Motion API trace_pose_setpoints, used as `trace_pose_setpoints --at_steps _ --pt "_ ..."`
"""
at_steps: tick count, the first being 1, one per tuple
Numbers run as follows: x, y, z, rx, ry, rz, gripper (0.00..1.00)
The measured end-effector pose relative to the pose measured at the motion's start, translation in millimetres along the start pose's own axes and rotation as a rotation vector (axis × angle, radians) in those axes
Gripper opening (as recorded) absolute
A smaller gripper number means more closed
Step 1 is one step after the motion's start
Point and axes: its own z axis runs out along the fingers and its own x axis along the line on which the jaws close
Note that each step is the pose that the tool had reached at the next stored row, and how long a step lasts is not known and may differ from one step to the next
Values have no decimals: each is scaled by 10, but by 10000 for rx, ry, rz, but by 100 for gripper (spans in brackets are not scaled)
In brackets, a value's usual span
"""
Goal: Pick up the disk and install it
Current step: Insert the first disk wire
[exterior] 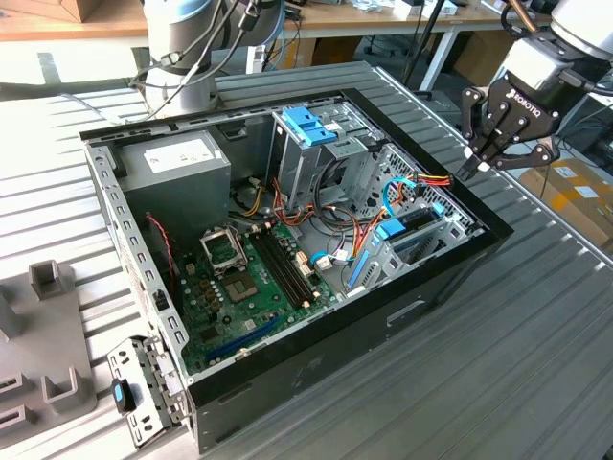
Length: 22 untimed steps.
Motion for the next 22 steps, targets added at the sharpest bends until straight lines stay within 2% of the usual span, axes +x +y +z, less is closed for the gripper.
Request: trace_pose_setpoints --at_steps 22 --pt "0 0 0 -83 75 -1082 11"
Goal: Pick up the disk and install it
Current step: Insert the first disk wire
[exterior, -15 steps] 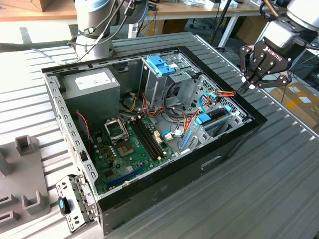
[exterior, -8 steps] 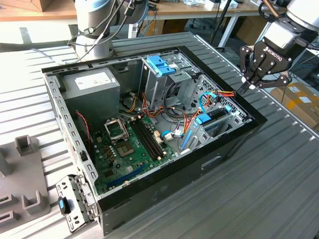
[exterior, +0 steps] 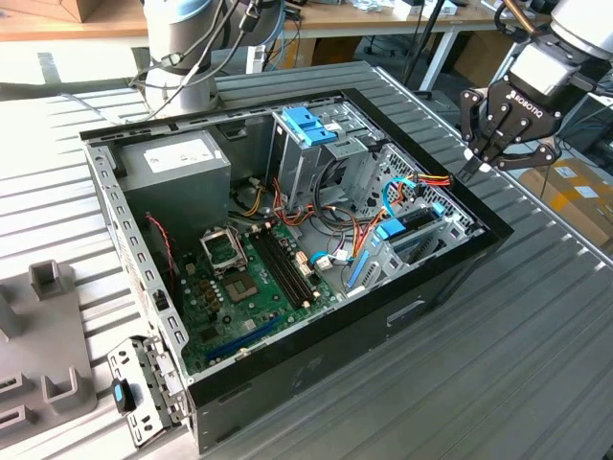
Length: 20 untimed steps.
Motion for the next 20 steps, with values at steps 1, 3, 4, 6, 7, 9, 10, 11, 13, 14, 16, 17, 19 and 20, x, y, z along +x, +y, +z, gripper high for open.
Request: trace_pose_setpoints --at_steps 1,3,4,6,7,9,10,11,13,14,16,17,19,20 --pt "0 0 0 -2 3 -34 11" --pt "0 0 0 -14 13 -184 11" --pt "0 0 0 -19 18 -254 11" --pt "0 0 0 -30 28 -392 11" --pt "0 0 0 -35 32 -462 11" --pt "0 0 0 -43 39 -562 11" --pt "0 0 0 -46 41 -596 11" --pt "0 0 0 -48 44 -630 11" --pt "0 0 0 -54 50 -710 11" --pt "0 0 0 -59 54 -766 11" --pt "0 0 0 -64 59 -836 11" --pt "0 0 0 -67 61 -875 11" --pt "0 0 0 -72 66 -940 11" --pt "0 0 0 -75 69 -978 11"
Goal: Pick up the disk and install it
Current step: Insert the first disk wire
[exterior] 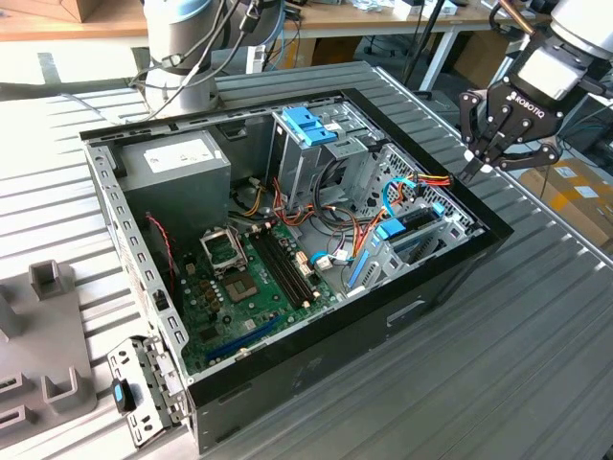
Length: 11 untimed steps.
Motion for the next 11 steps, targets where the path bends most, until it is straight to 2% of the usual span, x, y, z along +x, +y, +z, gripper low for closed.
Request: trace_pose_setpoints --at_steps 11 --pt "0 0 0 -51 46 -665 11"
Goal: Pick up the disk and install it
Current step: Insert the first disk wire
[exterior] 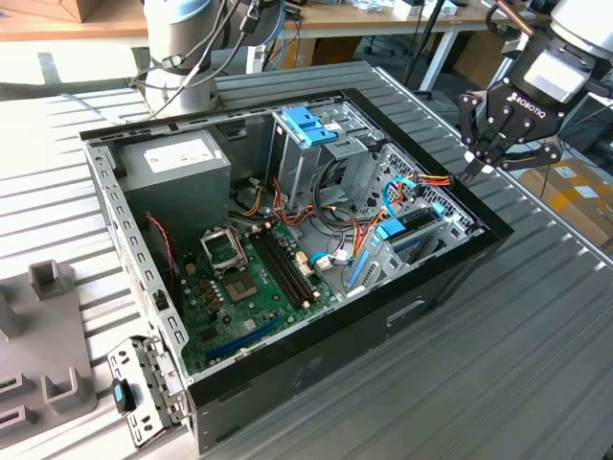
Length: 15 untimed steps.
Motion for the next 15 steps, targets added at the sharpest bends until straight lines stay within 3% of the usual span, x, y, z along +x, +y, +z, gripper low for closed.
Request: trace_pose_setpoints --at_steps 6,7,8,9,10,15 --pt "0 0 0 -22 19 -281 11" --pt "1 -1 0 -48 44 -623 11" --pt "1 -6 2 109 5 -869 11" --pt "2 -4 6 522 45 -898 11" --pt "1 -3 8 707 -2 -915 11" --pt "1 -3 8 705 -3 -958 11"
